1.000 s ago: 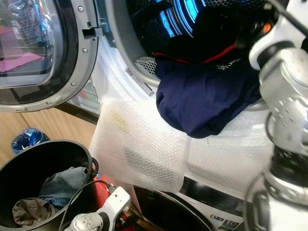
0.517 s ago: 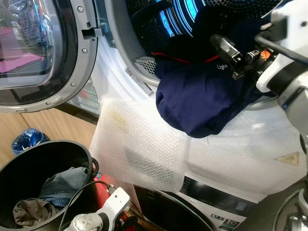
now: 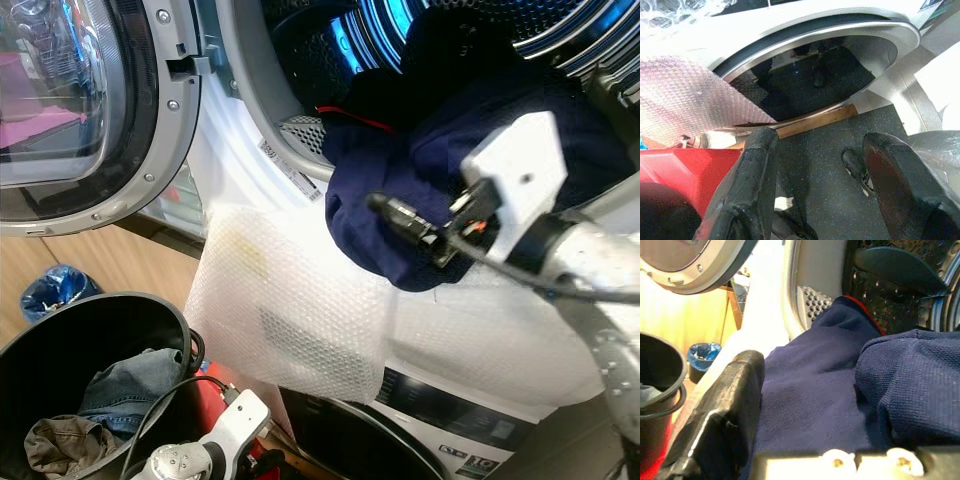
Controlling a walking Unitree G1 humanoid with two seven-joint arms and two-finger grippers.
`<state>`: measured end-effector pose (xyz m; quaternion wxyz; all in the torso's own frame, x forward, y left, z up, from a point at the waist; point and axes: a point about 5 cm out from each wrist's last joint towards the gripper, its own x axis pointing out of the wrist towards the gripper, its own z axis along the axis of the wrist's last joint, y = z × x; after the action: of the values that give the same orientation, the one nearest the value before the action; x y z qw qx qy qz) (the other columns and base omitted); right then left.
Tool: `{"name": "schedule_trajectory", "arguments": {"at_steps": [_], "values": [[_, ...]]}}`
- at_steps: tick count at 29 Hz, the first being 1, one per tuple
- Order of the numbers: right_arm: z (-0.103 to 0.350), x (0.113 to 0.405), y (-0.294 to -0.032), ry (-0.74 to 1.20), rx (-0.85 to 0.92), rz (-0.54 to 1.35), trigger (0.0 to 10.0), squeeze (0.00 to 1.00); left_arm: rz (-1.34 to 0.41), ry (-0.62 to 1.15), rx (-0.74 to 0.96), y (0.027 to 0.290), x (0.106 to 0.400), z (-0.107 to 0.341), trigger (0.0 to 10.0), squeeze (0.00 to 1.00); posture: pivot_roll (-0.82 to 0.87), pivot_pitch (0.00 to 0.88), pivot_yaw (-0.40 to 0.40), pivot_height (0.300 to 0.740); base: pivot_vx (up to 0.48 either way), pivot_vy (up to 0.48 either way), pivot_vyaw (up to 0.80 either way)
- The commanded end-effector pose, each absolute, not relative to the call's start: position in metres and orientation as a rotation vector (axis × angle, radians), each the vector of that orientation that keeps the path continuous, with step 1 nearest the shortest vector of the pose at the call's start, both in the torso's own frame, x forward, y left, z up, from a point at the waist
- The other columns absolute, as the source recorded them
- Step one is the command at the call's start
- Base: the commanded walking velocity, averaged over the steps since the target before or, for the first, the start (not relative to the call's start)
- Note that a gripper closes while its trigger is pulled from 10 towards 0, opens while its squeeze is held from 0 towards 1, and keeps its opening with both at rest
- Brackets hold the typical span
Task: Clothes washing
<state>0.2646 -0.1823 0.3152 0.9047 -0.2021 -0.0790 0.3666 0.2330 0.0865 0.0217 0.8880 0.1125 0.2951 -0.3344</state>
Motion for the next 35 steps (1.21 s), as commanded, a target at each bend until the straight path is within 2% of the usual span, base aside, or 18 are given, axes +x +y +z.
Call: {"name": "schedule_trajectory", "arguments": {"at_steps": [1, 3, 7, 12, 19, 31, 32, 33, 34, 35], "values": [[0.322, 0.254, -0.179, -0.209, -0.448, 0.811, 10.0, 0.0, -0.697, 0.615, 0.251, 0.087, 0.232, 0.023, 10.0, 0.0, -0.13, 0.112, 0.001, 0.74, 0.0, 0.0, 0.0], [0.318, 0.247, -0.175, -0.22, -0.441, 0.889, 10.0, 0.0, -0.702, 0.613, 0.249, 0.086, 0.233, 0.023, 10.0, 0.0, -0.13, 0.111, 0.0, 0.74, 0.0, 0.0, 0.0], [0.313, 0.242, -0.174, -0.21, -0.489, 0.931, 10.0, 0.0, -0.704, 0.613, 0.25, 0.086, 0.233, 0.023, 10.0, 0.0, -0.13, 0.112, 0.002, 0.74, 0.0, 0.0, 0.0], [0.301, 0.256, -0.176, -0.156, -0.603, 0.822, 10.0, 0.0, -0.701, 0.611, 0.255, 0.087, 0.233, 0.024, 10.0, 0.0, -0.13, 0.112, 0.004, 0.74, 0.0, 0.0, 0.0], [0.299, 0.269, -0.177, -0.172, -0.655, 0.702, 10.0, 0.0, -0.702, 0.607, 0.257, 0.086, 0.234, 0.024, 10.0, 0.0, -0.13, 0.112, 0.003, 0.74, 0.0, 0.0, 0.0], [0.284, 0.278, -0.179, -0.116, -0.836, 0.667, 10.0, 0.0, -0.701, 0.606, 0.269, 0.086, 0.234, 0.024, 10.0, 0.0, -0.13, 0.11, -0.004, 0.74, 0.0, 0.0, 0.0], [0.281, 0.279, -0.18, -0.1, -0.885, 0.662, 9.2, 0.0, -0.701, 0.605, 0.27, 0.086, 0.234, 0.024, 10.0, 0.0, -0.12, 0.109, -0.004, 0.74, 0.0, 0.0, 0.0], [0.28, 0.28, -0.181, -0.097, -0.898, 0.66, 7.5, 0.0, -0.701, 0.604, 0.27, 0.086, 0.234, 0.024, 10.0, 0.0, -0.12, 0.109, -0.004, 0.74, 0.0, 0.0, 0.0], [0.279, 0.281, -0.181, -0.09, -0.912, 0.657, 1.5, 0.0, -0.701, 0.604, 0.27, 0.086, 0.235, 0.024, 10.0, 0.0, -0.12, 0.109, -0.004, 0.74, 0.0, 0.0, 0.0], [0.277, 0.282, -0.183, -0.087, -0.943, 0.648, 1.5, 0.0, -0.7, 0.604, 0.27, 0.086, 0.234, 0.024, 10.0, 0.0, -0.12, 0.109, -0.004, 0.74, 0.0, 0.0, 0.0]]}}
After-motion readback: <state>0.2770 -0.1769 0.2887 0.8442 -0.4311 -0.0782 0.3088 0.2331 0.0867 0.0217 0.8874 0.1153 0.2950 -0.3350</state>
